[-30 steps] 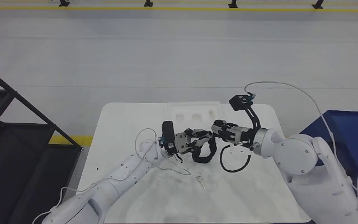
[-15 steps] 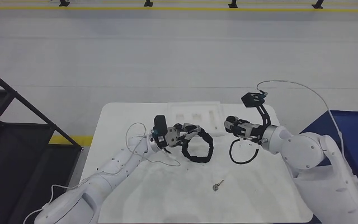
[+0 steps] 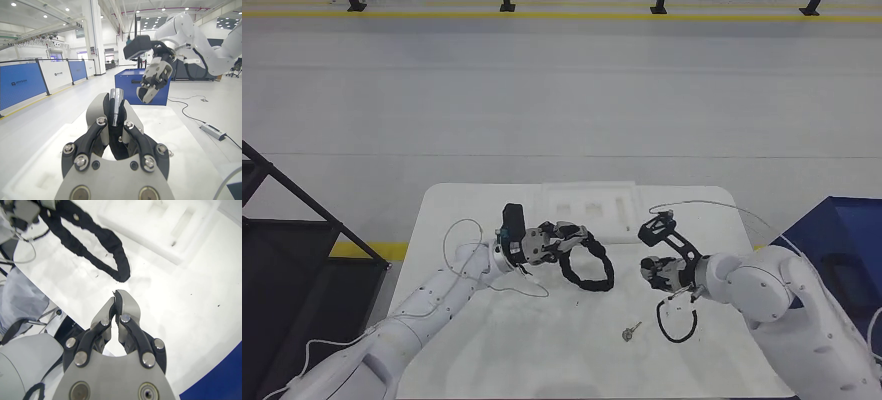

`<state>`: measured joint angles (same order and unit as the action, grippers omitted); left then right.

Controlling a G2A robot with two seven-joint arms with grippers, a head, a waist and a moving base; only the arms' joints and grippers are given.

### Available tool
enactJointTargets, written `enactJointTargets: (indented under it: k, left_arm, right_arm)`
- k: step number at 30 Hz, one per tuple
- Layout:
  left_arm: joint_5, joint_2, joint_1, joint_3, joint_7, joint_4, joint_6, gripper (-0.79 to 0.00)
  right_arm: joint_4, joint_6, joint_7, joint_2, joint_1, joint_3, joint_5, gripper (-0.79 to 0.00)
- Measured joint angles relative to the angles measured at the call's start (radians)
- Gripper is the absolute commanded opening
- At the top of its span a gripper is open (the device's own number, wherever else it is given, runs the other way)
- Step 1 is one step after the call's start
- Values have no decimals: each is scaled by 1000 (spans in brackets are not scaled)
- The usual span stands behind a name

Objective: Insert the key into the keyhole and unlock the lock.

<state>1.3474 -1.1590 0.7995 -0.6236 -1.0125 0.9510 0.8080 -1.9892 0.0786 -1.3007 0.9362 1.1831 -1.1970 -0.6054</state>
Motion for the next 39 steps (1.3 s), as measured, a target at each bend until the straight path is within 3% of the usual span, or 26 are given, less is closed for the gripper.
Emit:
enactJointTargets:
  k: [13,19,27,36,37,39]
  left_arm:
    - [-70,141,61,-111,48,175,48,-785]
    - [-113,184,105,-153,58,251,58,-785]
    - [-123,196,117,-165,56,269,56,-785]
    - [-122,196,117,-165,56,269,56,-785]
    - [-122,196,117,-165,56,269,56,-785]
    - [-122,196,117,-165,56,269,56,-785]
  right_arm:
    - [42,130,-87,-2,22,125,-80,-785]
    - [43,130,-85,-1,22,124,-78,-785]
    - [48,135,-65,-1,24,123,-78,-785]
    - [217,322,-14,18,-28,245,-20,-785]
    - [239,333,-6,22,-35,264,-15,-773]
    - [265,348,1,27,-45,287,-10,-625]
